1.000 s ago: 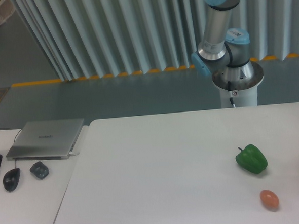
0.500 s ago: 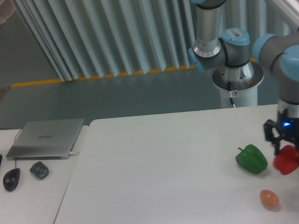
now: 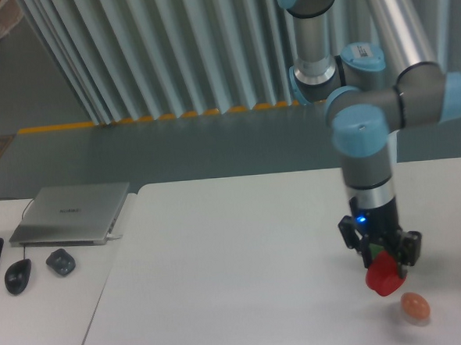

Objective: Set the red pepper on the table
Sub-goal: 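Carry the held red bell pepper over the table beside the green pepper, then lower the red pepper onto the table and open the gripper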

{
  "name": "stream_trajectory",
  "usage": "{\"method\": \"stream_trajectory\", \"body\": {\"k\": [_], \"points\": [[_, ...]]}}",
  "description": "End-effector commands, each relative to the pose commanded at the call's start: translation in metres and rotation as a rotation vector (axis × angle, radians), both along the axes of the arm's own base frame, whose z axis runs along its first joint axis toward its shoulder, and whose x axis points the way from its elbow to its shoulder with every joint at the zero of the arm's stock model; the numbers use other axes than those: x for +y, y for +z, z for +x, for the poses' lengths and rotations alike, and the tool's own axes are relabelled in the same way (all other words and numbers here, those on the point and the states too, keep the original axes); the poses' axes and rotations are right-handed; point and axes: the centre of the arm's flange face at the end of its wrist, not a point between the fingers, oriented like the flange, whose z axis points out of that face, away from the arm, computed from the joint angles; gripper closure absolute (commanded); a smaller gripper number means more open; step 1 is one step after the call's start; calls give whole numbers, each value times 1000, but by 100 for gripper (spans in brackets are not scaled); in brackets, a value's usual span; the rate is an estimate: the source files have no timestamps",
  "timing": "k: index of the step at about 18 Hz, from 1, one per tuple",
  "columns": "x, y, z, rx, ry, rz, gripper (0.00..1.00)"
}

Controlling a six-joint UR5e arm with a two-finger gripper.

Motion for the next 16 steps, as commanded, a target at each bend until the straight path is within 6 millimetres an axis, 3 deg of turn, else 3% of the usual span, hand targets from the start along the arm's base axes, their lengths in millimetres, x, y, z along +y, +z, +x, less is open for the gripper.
{"method": "stream_trajectory", "body": {"k": [2,4,10,16], "points": [[1,-12,2,15,-1,-35,51],[11,-20,16,40,-14,-45,51],[12,-54,24,-7,-11,-76,50],[11,-61,30,-21,-13,-83,46]]}}
